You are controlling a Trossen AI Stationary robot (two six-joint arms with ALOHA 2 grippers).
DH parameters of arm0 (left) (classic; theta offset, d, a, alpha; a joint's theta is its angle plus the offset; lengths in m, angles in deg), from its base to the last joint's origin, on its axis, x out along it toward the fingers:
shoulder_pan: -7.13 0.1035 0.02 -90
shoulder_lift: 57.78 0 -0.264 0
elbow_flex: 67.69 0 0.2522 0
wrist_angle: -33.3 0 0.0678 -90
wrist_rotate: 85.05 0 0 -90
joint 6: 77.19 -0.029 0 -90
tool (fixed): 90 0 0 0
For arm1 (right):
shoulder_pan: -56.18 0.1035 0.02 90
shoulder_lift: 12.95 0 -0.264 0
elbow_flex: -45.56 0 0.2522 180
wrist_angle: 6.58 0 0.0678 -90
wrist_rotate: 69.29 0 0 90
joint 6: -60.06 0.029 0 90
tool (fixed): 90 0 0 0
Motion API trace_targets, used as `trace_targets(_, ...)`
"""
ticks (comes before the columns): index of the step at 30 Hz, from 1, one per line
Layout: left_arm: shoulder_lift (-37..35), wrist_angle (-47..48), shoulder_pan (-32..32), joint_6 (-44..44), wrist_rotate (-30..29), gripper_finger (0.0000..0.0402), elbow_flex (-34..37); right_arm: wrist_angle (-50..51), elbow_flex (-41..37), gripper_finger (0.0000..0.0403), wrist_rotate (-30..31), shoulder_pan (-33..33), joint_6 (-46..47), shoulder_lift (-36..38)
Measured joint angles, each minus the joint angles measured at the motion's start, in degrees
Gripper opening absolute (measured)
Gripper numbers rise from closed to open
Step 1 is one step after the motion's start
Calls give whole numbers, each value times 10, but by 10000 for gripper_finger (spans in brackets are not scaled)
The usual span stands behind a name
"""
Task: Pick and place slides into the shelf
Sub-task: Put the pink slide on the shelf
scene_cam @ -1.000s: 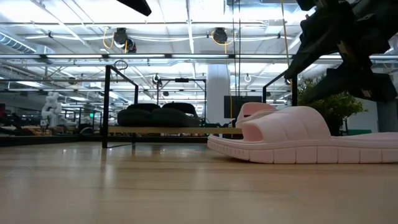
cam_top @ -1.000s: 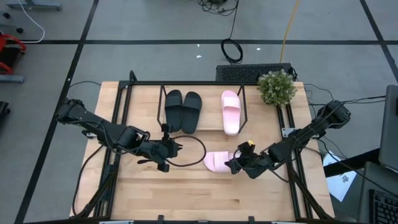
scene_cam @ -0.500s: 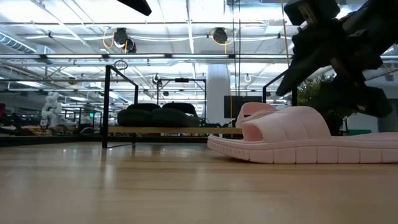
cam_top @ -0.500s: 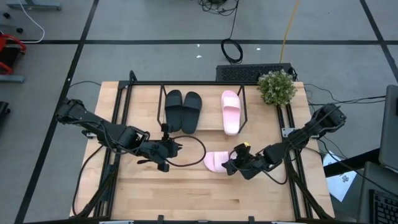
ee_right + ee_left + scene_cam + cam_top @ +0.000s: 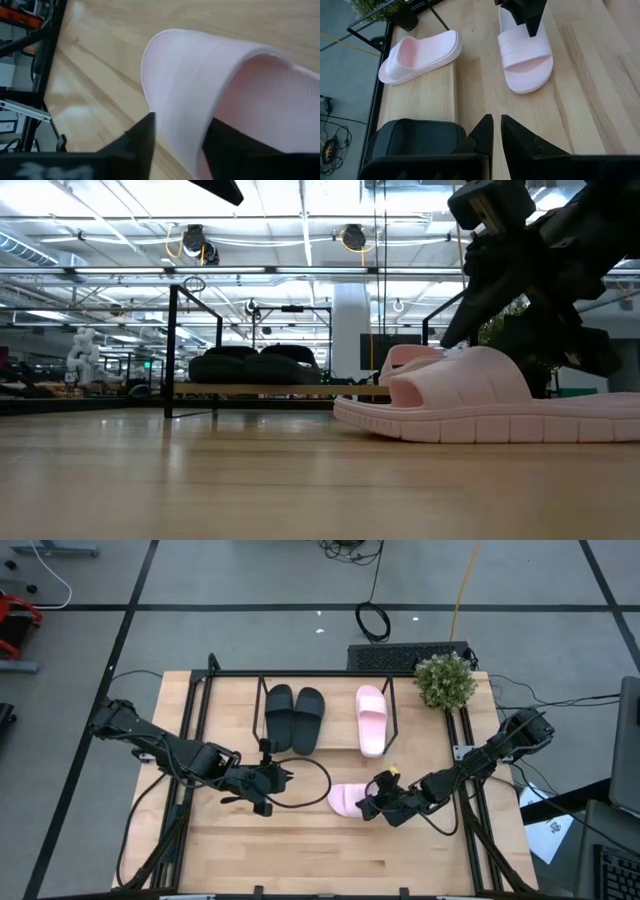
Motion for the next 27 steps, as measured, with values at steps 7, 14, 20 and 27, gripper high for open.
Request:
trace_targets(7, 0, 0, 0, 0, 0, 35, 0, 0, 0, 11, -1, 0, 11, 0)
trace_targets(14, 0, 24, 0, 12, 0, 35, 0, -90, -1, 5, 12, 1, 24, 0)
trace_targets(20, 0, 111, 0, 57, -56, 35, 0, -161, 0, 3, 116, 2, 21, 10)
trace_targets(27, 0, 179, 0, 121, -69, 35, 0, -172, 22, 2, 201, 5, -6, 39)
